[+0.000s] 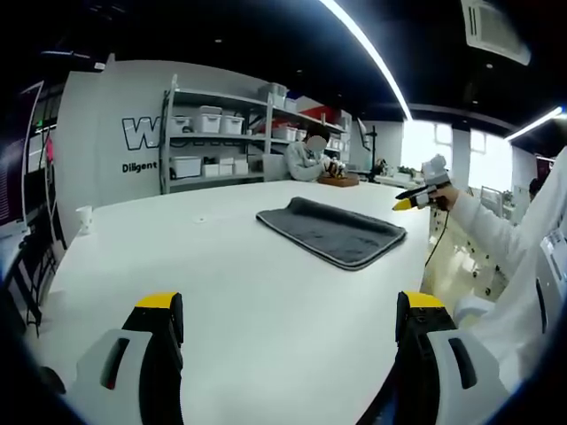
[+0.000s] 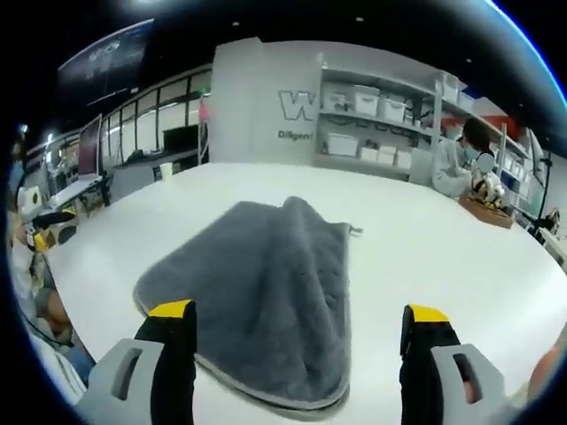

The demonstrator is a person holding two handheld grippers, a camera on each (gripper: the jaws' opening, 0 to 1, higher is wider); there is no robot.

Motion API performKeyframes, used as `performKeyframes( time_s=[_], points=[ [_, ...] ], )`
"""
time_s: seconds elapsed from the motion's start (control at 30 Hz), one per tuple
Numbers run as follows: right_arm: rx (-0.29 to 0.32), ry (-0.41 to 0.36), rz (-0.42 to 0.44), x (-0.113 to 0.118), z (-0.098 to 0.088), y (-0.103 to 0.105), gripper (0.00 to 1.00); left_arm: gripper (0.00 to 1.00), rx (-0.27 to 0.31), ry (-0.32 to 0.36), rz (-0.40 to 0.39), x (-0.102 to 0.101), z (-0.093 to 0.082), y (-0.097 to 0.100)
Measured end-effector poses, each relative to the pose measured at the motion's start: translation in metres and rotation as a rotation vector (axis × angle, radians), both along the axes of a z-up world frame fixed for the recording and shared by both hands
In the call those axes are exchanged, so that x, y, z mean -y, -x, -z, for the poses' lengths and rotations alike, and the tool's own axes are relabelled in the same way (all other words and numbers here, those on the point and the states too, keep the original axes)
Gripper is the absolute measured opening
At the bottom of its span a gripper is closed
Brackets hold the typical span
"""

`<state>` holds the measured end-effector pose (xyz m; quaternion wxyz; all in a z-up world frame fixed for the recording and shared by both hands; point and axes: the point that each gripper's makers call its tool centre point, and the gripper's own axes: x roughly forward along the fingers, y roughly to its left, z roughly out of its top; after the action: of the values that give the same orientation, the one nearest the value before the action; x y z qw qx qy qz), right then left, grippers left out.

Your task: Open the folded towel by lifting each exposed corner and separating the folded layers until the towel lies flat within the target outline without major curled edges

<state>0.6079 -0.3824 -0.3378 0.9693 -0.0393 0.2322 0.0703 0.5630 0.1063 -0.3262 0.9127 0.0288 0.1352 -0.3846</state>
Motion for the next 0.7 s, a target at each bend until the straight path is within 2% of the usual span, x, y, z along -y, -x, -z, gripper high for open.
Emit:
performKeyframes(
  time_s=[0.17,0.4,0.7],
  points=[
    [-0.045,0.015,0.037,0.018,0.009,-0.021,0.95,0.99,0.003,0.000,0.006,0.001,-0.001,0.001],
    [-0.107,0.029,0.032,0.024,0.024,-0.049,0.93,0.99,0.007,0.005,-0.004,-0.002,-0.003,0.001],
    [-0.107,0.026,0.053,0.028,0.019,-0.090,0.85,0.99,0.018,0.013,-0.010,-0.006,-0.007,0.002]
  ],
)
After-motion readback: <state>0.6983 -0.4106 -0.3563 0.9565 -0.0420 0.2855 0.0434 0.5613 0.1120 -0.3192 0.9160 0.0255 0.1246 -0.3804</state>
